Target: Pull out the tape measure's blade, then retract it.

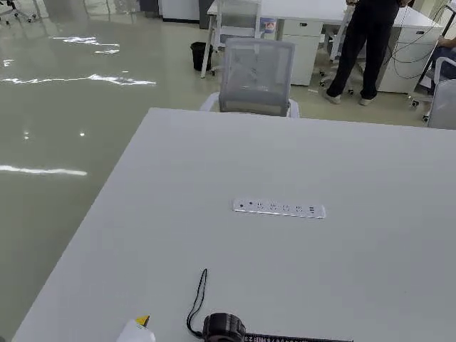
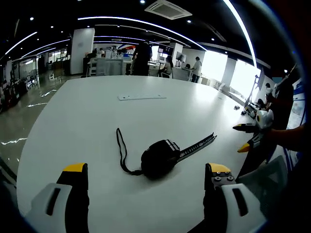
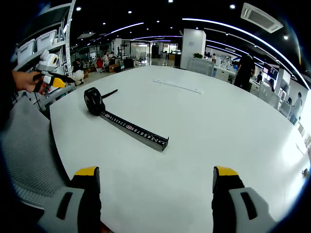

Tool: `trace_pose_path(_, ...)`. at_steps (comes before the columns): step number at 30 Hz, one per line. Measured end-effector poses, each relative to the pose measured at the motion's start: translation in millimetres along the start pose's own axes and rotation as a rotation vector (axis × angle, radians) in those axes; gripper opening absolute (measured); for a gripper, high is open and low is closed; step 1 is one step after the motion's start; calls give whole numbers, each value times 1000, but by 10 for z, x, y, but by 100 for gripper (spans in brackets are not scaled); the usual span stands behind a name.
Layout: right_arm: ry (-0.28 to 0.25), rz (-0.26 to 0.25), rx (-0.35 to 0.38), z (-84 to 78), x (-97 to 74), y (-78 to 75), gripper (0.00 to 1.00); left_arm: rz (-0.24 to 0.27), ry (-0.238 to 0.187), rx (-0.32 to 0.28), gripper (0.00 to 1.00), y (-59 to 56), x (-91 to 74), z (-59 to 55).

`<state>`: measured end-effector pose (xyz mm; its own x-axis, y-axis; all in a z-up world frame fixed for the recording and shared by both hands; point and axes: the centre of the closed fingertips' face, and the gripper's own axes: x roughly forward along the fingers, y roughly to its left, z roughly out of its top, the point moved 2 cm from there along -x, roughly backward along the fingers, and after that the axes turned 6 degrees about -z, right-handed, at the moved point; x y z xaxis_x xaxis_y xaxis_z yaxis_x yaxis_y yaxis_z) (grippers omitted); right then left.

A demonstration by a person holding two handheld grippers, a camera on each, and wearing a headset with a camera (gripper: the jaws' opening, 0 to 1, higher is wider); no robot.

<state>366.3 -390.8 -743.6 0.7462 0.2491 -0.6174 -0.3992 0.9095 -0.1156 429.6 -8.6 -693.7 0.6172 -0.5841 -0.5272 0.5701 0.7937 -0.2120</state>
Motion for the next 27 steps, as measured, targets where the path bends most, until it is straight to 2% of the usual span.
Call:
trace_pose_path(3, -9, 1, -11, 23, 41, -21, 100, -7, 4, 5, 99, -85, 49, 1)
trace_pose_path(4, -15, -4, -14, 48, 50, -33, 100, -14, 3, -5, 99, -122, 72, 5)
trace_pose_path(6, -25, 11, -5, 83, 74, -31, 100, -21, -22, -65, 99, -178, 103, 45)
trace_pose_path(7, -31, 14, -11, 102, 82, -30, 100, -21, -23, -64, 99, -188, 119, 54)
trace_pose_path(10, -30, 26, -35, 133, 125, -32, 100, -2, -27, -49, 99, -223, 188, 87)
trace_pose_path(12, -29, 36, -49, 142, 167, -46, 100, 5, -27, 12, 99, -265, 254, 114)
trace_pose_path(16, -52, 50, -68, 195, 231, -64, 100, 6, -4, 28, 99, -356, 389, 102)
trace_pose_path(18, -42, 54, -63, 186, 268, -66, 99, 8, 4, 46, 99, -399, 440, 99)
trace_pose_path(21, -33, 67, -77, 175, 337, -55, 97, 15, 11, 38, 99, -456, 525, 96)
trace_pose_path(23, -28, 77, -85, 167, 372, -48, 96, 30, 8, 45, 99, -463, 552, 108)
trace_pose_path(27, -25, 94, -95, 185, 451, -52, 94, 47, 8, 21, 99, -464, 606, 103)
